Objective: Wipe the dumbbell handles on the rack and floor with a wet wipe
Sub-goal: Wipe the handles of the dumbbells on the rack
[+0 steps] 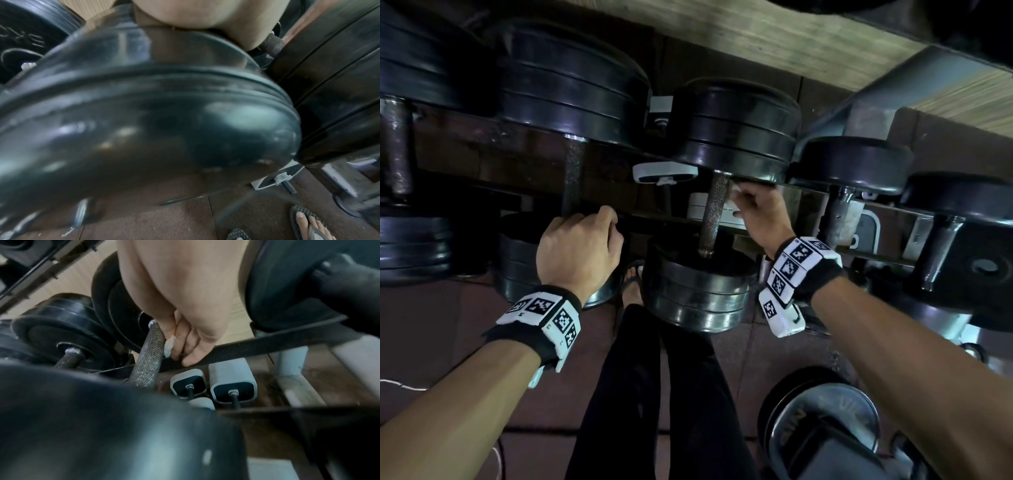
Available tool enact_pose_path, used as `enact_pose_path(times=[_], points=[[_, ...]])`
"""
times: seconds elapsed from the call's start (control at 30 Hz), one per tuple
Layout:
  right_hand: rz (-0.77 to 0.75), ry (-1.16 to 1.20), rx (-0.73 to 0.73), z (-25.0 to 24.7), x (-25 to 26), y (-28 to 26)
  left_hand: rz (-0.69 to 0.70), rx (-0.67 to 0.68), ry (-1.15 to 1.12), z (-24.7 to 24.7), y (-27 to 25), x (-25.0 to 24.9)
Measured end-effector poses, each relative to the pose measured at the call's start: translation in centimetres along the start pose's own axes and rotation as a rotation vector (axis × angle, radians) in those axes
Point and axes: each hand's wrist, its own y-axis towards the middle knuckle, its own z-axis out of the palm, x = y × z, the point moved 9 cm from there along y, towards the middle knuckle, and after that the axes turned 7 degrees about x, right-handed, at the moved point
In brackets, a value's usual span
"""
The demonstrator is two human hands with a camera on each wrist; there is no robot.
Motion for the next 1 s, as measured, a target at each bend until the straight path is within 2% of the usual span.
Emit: enact_pose_path(times=[0.13,0.27,0.4,0.6,0.67,0.83,1.0], points=[[0.027,0.033,0.031,0.5,0.0,1.4,0.004,-0.005,-0.002,0.0,0.0,0.0],[0.026,0.064,0.065,0.5,-0.6,-0.4,-0.002,-0.004,0.007,0.1,0.0,0.0],[0.029,-0.008,0.050,0.5,-1.1,0.8,-0.005,0.001,0.016,0.4,0.1,0.1],[0.081,0.214,0.062,1.1,-1.3,-0.8,-0.011,0.019,0.022,0.8,0.1,0.3],[0.093,0.192,0.095,1.3,-2.2,-1.2,-0.011,0.028,0.023,0.8,0.1,0.2],[0.035,0.055,0.054,1.4,-1.7,0.9,-0.028,0.043,0.035,0.8,0.2,0.2],[0.068,0.006,0.092,1.6,-3.3,-1.6,-0.028,0.053,0.038,1.0,0.2,0.3]])
